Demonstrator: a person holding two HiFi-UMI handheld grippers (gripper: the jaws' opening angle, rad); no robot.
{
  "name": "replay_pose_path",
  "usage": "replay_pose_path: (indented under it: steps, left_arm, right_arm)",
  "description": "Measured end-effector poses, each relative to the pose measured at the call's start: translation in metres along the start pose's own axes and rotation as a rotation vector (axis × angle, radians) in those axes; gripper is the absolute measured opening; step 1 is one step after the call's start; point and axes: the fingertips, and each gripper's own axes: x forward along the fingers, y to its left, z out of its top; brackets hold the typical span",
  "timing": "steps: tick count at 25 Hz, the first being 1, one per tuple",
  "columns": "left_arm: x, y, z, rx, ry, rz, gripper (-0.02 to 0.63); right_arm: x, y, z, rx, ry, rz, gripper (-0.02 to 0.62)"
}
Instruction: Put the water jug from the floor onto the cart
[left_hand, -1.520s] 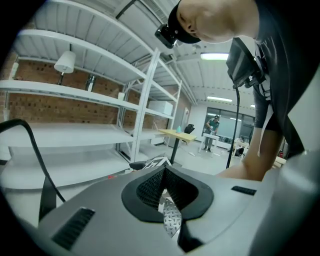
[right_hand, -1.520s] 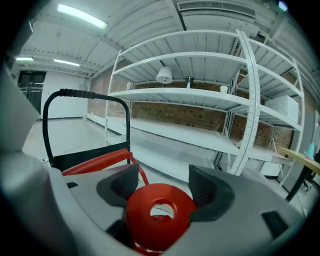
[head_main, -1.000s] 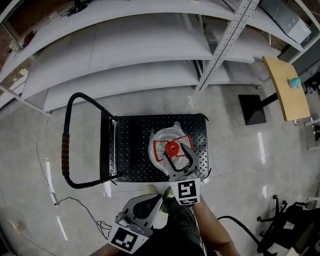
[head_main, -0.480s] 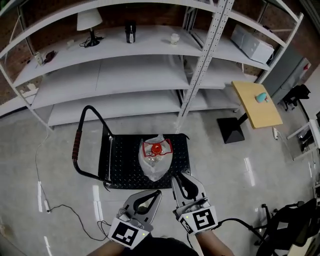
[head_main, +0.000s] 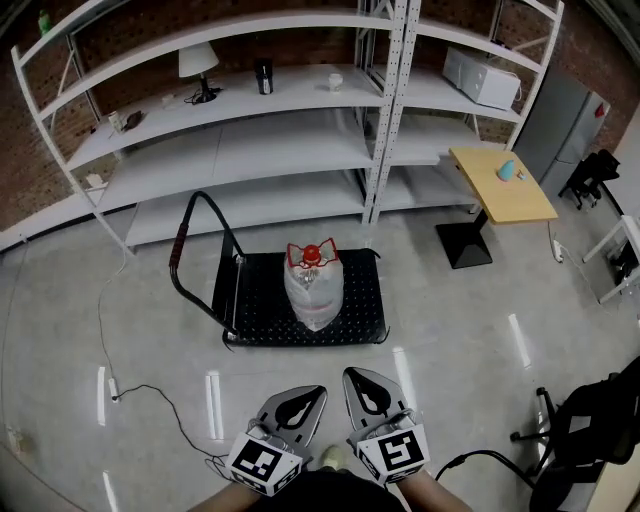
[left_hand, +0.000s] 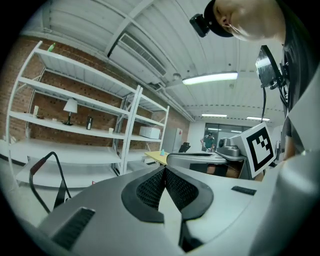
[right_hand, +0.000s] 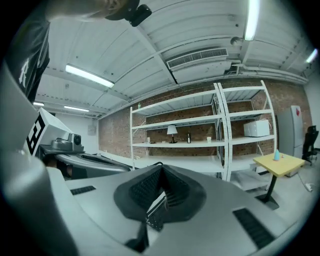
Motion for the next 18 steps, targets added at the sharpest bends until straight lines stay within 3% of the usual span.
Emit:
replay_pose_path:
  steps: [3, 9, 18]
  left_arm:
    - [-0.022, -0.017, 0.006, 0.043, -0.014, 0.009, 0.005]
    - [-0.063, -0.036, 0.020, 0.052, -0.039, 0.019, 0.005]
    - [-0.096, -0.032, 0.026, 0.063, -0.078, 0.014, 0.005]
  right_arm:
    - [-0.022, 0.015, 0.003, 0.002, -0.017, -0.008, 0.003]
    - [-0.046, 0.052, 0.018, -0.011, -0.024, 0.003, 0.003]
    - [-0.048, 0.087, 0.031, -0.042, -0.043, 0.000, 0.003]
